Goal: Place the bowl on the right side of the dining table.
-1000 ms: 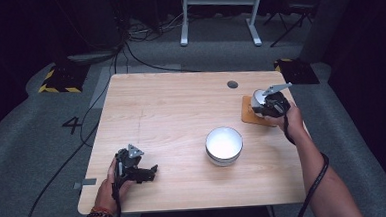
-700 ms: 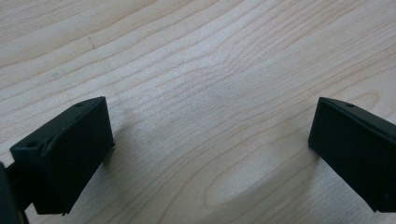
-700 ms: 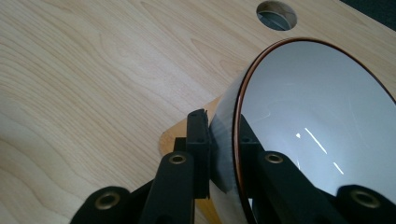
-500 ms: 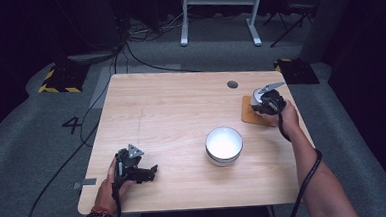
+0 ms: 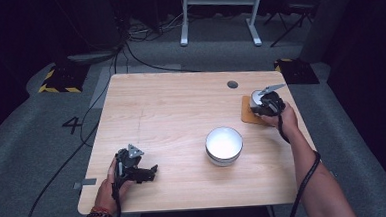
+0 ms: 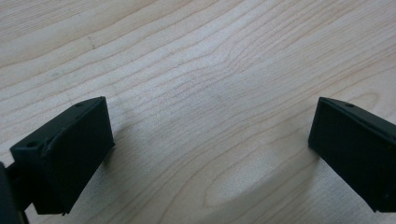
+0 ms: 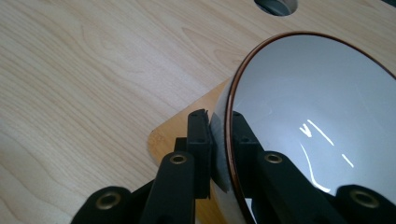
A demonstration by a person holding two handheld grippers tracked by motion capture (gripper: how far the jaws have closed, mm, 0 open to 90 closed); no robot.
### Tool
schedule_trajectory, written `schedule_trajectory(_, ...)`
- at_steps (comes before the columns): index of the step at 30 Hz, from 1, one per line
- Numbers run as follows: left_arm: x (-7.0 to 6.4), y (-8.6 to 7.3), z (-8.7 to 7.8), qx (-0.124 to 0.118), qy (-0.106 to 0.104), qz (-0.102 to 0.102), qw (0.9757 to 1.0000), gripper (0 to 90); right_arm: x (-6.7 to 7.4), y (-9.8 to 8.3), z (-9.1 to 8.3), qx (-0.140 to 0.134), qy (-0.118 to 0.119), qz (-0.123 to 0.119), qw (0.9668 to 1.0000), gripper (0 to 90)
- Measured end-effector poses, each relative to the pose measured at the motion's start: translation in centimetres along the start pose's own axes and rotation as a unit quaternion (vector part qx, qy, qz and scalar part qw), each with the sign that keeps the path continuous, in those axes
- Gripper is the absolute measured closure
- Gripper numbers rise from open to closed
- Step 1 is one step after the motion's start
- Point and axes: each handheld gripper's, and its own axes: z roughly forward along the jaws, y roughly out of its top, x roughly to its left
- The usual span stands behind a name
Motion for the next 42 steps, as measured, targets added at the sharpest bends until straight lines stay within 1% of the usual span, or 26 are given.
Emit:
schedule_trajectory(1, 0.0, 0.0, 0.0, 0.000, 0.000, 0.000, 1.0000, 0.0, 0.1, 0.0, 0.0, 0.002, 0.004, 0.002, 1.0000, 82.3)
schedule_trajectory(3, 0.0, 0.0, 0.0, 0.000, 0.000, 0.000, 1.0000, 0.0, 0.2, -0.1, 0.2, 0.003, 0.010, -0.001, 0.9999, 81.5)
schedule_trajectory(5, 0.0, 0.0, 0.0, 0.001, 0.000, 0.001, 1.0000, 0.0, 0.2, -0.2, 0.3, 0.013, 0.015, -0.010, 0.9998, 80.2)
schedule_trajectory(6, 0.0, 0.0, 0.0, 0.001, 0.000, 0.001, 1.0000, 0.0, 0.2, -0.3, 0.4, 0.012, 0.022, -0.009, 0.9996, 79.5)
schedule_trajectory(7, 0.0, 0.0, 0.0, 0.000, 0.000, 0.000, 1.0000, 0.0, 0.2, -0.3, 0.4, 0.010, 0.021, -0.005, 0.9997, 78.2)
schedule_trajectory(9, 0.0, 0.0, 0.0, 0.000, 0.000, 0.000, 1.0000, 0.0, 0.1, -0.4, 0.3, 0.007, 0.025, 0.002, 0.9997, 78.4)
schedule_trajectory(10, 0.0, 0.0, 0.0, 0.000, 0.000, 0.000, 1.0000, 0.0, 0.1, -0.5, 0.3, 0.008, 0.024, -0.002, 0.9997, 77.6)
schedule_trajectory(12, 0.0, 0.0, 0.0, -0.001, 0.001, 0.000, 1.0000, 0.0, 0.0, -0.6, 0.3, 0.004, 0.022, 0.002, 0.9997, 76.6)
schedule_trajectory(13, 0.0, 0.0, 0.0, 0.000, 0.000, 0.000, 1.0000, 0.0, 0.1, -0.6, 0.2, 0.002, 0.025, 0.009, 0.9996, 76.5)
schedule_trajectory(14, 0.0, 0.0, 0.0, 0.000, 0.000, 0.000, 1.0000, 0.0, 0.0, -0.6, 0.2, 0.000, 0.025, 0.011, 0.9996, 76.5)
schedule_trajectory(15, 0.0, 0.0, 0.0, 0.000, 0.000, 0.000, 1.0000, 0.0, 0.0, -0.6, 0.2, 0.000, 0.027, 0.010, 0.9996, 76.3)
schedule_trajectory(16, 0.0, 0.0, 0.0, 0.000, 0.000, 0.000, 1.0000, 0.0, 0.0, -0.6, 0.1, 0.000, 0.023, 0.008, 0.9997, 76.0)
schedule_trajectory(20, 0.0, 0.0, 0.0, 0.000, 0.000, 0.000, 1.0000, 0.0, 0.0, -0.6, -0.1, -0.006, 0.024, 0.017, 0.9995, 75.1)
schedule_trajectory(22, 0.0, 0.0, 0.0, 0.000, 0.000, 0.000, 1.0000, 0.0, 0.0, -0.6, -0.2, -0.008, 0.019, 0.017, 0.9996, 73.7)
schedule_trajectory(24, 0.0, 0.0, 0.0, 0.000, 0.000, 0.000, 1.0000, 0.0, 0.0, -0.6, -0.3, -0.012, 0.023, 0.018, 0.9995, 73.8)
schedule_trajectory(25, 0.0, 0.0, 0.0, 0.000, 0.000, 0.000, 1.0000, 0.0, 0.0, -0.5, -0.4, -0.016, 0.021, 0.022, 0.9994, 73.9)
schedule_trajectory(29, 0.0, 0.0, 0.0, 0.000, 0.000, 0.000, 1.0000, 0.0, 0.1, -0.5, -0.8, -0.021, 0.021, 0.026, 0.9992, 72.9)
schedule_trajectory(30, 0.0, 0.0, 0.0, 0.000, 0.000, 0.000, 1.0000, 0.0, 0.0, -0.5, -0.9, -0.021, 0.020, 0.023, 0.9993, 72.8)
schedule_trajectory(31, 0.0, 0.0, 0.0, 0.001, 0.000, 0.001, 1.0000, 0.0, 0.1, -0.6, -0.9, -0.023, 0.022, 0.026, 0.9992, 72.8)
schedule_trajectory(36, 0.0, 0.0, 0.0, 0.000, 0.000, 0.000, 1.0000, 0.0, 0.1, -0.5, -1.2, -0.030, 0.018, 0.025, 0.9991, 71.4)
schedule_trajectory(42, 0.0, 0.0, 0.0, 0.000, 0.000, 0.000, 1.0000, 0.0, 0.3, -0.4, -1.8, -0.036, 0.021, 0.024, 0.9988, 68.9)
